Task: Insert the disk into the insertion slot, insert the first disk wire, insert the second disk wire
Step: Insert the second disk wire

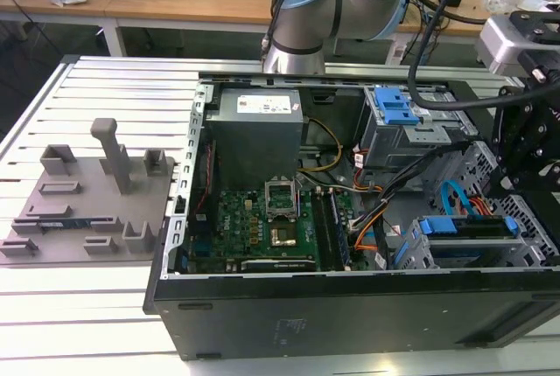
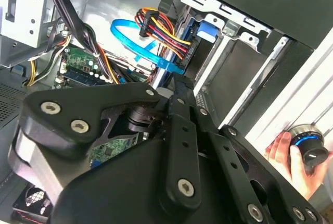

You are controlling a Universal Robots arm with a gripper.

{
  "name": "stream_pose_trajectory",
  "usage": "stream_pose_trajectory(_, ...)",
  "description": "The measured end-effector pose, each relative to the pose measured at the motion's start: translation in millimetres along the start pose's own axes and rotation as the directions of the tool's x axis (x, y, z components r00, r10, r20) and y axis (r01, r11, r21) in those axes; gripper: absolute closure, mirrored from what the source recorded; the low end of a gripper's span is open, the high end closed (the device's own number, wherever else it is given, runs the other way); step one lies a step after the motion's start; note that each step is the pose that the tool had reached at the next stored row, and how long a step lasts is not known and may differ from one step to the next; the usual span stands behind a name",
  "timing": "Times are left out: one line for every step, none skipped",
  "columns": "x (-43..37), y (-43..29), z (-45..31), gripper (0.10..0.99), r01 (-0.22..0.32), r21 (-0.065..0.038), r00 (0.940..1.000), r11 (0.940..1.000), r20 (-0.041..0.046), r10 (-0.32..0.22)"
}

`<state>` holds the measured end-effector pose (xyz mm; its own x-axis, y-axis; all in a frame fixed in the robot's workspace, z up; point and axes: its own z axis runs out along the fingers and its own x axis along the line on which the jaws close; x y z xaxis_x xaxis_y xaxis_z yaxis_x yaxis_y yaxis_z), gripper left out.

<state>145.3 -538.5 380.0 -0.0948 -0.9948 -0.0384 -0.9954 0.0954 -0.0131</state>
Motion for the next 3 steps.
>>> stream_pose_trajectory(-0.3,0.0,0.0,0.980,0.000,0.000,1.0000,1.0000,0.0000,0.000)
stream_pose_trajectory(-0.3,0.0,0.0,0.980,0.000,0.000,1.0000,1.0000,-0.0001,0.000)
stream_pose_trajectory(-0.4,0.0,0.0,0.980,0.000,0.000,1.0000,1.0000,0.0000,0.000)
